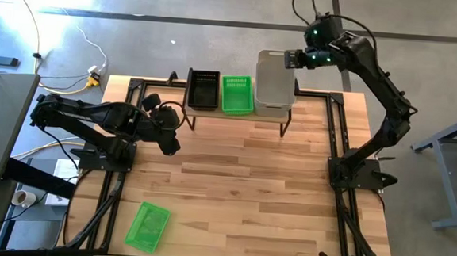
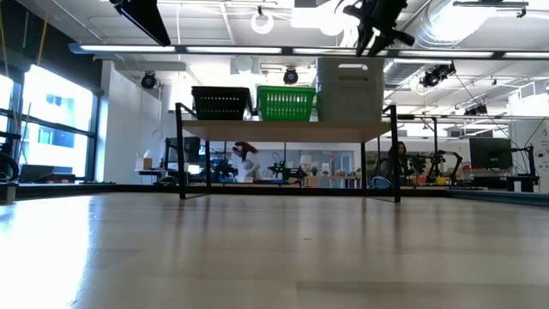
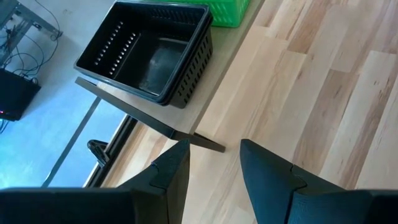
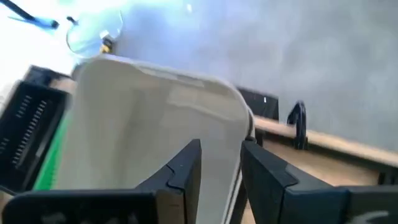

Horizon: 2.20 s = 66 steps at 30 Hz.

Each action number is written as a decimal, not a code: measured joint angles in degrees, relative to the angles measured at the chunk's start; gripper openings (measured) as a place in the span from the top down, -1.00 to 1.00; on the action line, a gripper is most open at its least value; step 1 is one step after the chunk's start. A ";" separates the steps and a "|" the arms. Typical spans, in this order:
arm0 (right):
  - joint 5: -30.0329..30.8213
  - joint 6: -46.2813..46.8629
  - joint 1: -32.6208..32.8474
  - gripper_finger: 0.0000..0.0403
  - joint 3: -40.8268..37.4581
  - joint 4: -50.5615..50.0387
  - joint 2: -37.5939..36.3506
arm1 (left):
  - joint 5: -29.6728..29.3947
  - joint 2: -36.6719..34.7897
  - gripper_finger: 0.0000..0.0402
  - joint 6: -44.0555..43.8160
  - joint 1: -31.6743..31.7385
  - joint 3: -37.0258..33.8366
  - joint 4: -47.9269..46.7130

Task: Stack baskets on shelf by color
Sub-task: Stack the gray bin on top of the stacked gray bins on the shelf

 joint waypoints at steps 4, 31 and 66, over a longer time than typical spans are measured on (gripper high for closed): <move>2.56 0.93 0.11 0.51 2.66 0.05 -0.02 | -1.21 0.00 0.35 -0.04 0.00 0.00 0.00; 3.20 3.85 3.83 0.76 -7.53 -3.88 1.64 | -3.74 0.00 0.35 0.02 2.60 0.00 0.02; -1.68 12.91 1.76 1.00 -7.03 -5.89 0.31 | -2.41 0.00 0.35 0.05 2.58 0.00 0.00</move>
